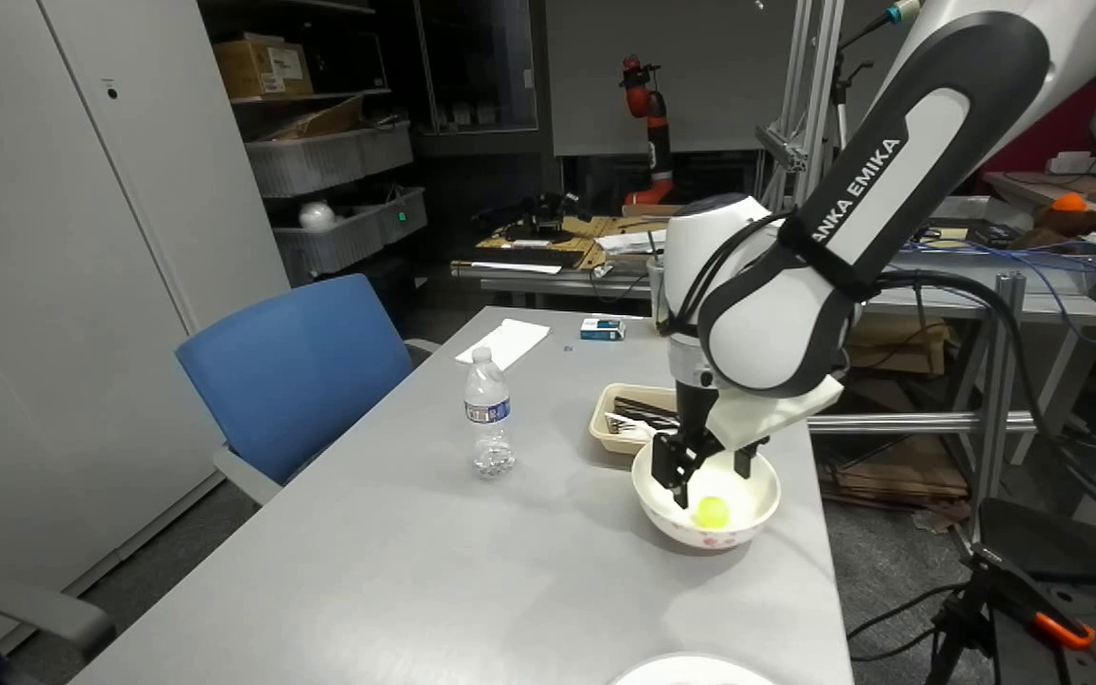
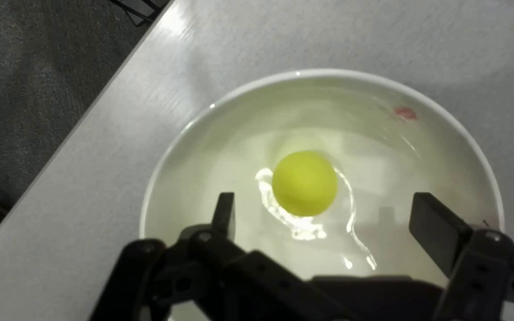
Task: Remove the red and yellow balls from the white bowl and place them on the white plate
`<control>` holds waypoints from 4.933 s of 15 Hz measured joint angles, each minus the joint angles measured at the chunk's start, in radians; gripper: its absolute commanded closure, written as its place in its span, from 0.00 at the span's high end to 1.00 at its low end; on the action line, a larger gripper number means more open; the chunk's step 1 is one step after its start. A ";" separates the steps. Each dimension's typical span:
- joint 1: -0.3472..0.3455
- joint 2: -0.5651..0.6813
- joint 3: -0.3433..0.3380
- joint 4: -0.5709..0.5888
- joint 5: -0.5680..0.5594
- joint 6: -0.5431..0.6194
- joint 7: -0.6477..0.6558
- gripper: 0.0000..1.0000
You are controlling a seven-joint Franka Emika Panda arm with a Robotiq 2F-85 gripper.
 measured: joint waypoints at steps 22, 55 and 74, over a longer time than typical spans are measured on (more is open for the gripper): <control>-0.001 0.048 0.000 0.005 0.003 0.036 -0.007 1.00; 0.021 0.040 -0.040 0.022 -0.022 -0.015 -0.027 0.17; 0.042 -0.210 0.107 -0.076 0.092 -0.161 -0.263 0.17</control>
